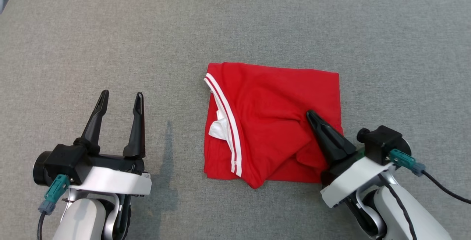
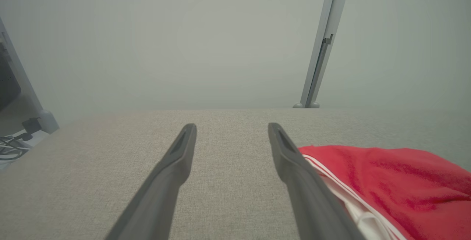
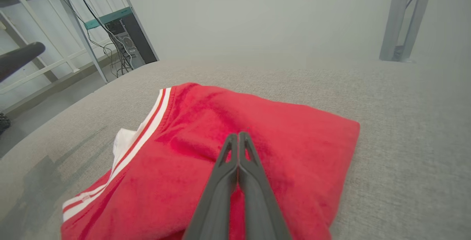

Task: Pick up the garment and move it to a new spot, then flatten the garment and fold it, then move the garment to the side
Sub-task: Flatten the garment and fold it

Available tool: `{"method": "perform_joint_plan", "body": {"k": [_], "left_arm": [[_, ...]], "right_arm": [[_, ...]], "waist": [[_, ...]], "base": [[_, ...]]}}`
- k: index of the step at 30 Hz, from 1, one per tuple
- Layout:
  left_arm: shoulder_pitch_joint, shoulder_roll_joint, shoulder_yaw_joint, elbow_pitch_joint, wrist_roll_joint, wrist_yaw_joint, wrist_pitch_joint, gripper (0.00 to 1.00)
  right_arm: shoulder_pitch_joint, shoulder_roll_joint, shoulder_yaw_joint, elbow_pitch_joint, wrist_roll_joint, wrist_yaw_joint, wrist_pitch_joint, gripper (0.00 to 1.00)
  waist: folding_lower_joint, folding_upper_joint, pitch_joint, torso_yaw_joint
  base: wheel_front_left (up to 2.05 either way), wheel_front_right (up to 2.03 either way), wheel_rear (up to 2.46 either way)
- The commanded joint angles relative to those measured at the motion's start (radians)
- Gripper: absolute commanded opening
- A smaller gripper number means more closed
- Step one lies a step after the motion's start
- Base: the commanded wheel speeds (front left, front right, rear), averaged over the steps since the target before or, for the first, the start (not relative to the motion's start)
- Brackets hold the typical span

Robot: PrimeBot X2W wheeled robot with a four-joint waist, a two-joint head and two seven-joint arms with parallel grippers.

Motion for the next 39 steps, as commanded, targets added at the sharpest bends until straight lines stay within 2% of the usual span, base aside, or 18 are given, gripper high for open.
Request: {"method": "perform_joint_plan", "body": {"k": [1,11,25,28,31,34,38,39], "left_arm": [[-0.013,0.001,0.0,0.004,-0.004,-0.003,-0.004,1.0],[-0.028,-0.008,0.003,0.025,-0.009,-0.01,-0.019,1.0],[-0.025,-0.01,0.007,0.042,-0.008,-0.011,-0.025,1.0],[-0.016,-0.005,0.01,0.043,-0.005,-0.007,-0.026,1.0],[-0.009,-0.001,0.013,0.042,-0.004,-0.002,-0.026,1.0],[-0.004,0.003,0.016,0.035,-0.009,0.003,-0.023,1.0],[0.006,0.009,0.021,0.023,-0.011,0.011,-0.015,1.0],[0.006,0.009,0.021,0.023,-0.011,0.011,-0.015,1.0]], "right_arm": [[-0.015,-0.01,0.012,0.018,0.014,0.0,-0.009,0.0],[-0.072,-0.024,0.17,0.116,0.076,0.0,-0.039,0.0],[-0.063,0.02,0.324,0.125,0.169,0.0,-0.05,0.0],[-0.058,0.02,0.3,0.087,0.158,0.0,-0.072,0.0],[-0.032,0.016,0.233,0.033,0.133,0.0,-0.085,0.0],[0.008,0.007,0.129,-0.027,0.099,0.0,-0.089,0.0],[0.07,0.007,-0.061,-0.106,0.035,0.0,-0.078,0.0],[0.07,0.007,-0.061,-0.106,0.035,0.0,-0.078,0.0]], "waist": [[0.0,-0.0001,0.005,0.006],[0.0,-0.0001,0.022,0.021],[0.0,-0.0001,0.011,0.017],[0.0,-0.0001,0.003,0.006],[0.0,-0.0001,-0.011,-0.006],[0.0,-0.0001,-0.027,-0.019],[0.0,-0.0001,-0.044,-0.036],[0.0,-0.0001,-0.044,-0.036]], "base": [[0.0,0.0,0.0],[0.0,0.0,0.0],[0.0,0.0,0.0],[0.0,0.0,0.0],[0.0,0.0,0.0],[0.0,0.0,0.0],[0.0,0.0,0.0],[0.0,0.0,0.0]]}}
